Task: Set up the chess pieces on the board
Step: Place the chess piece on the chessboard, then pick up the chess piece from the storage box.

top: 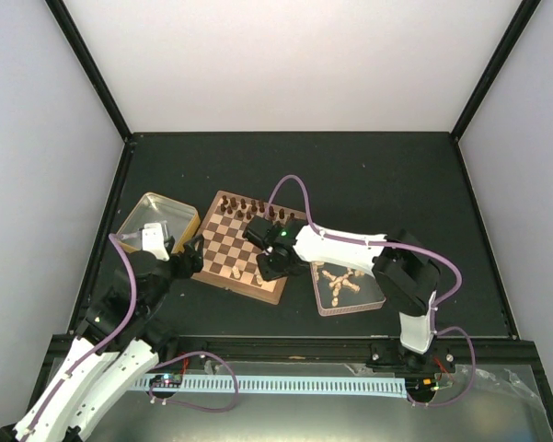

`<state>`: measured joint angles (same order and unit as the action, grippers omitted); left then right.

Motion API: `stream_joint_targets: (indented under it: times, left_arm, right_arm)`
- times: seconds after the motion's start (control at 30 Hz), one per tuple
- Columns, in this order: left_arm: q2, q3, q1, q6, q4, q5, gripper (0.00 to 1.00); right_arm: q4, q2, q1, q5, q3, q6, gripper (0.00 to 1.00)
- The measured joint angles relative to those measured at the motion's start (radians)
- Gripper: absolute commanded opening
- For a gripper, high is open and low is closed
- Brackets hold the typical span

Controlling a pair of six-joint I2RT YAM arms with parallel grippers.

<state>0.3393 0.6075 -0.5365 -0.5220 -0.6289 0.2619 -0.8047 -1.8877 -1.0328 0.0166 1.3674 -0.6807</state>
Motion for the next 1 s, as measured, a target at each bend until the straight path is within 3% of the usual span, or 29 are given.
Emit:
stream_joint_targets:
  times: [0.23,0.63,1.0]
  left_arm:
    - [0.0,0.0,0.0,0.0,-0.001,0.002,0.86]
    - [0.0,0.0,0.0,0.0,-0.001,0.004,0.86]
    - [0.002,0.0,0.0,0.005,0.001,-0.005,0.86]
  right_arm:
    - [-0.039,-0.032,-0.002,0.0,0.044,0.012,0.2]
    - [-0.036,-0.01,-0.005,0.005,0.032,0.014,0.25]
    - [0.024,0.341,0.059,0.176,-0.145,-0.071,0.27]
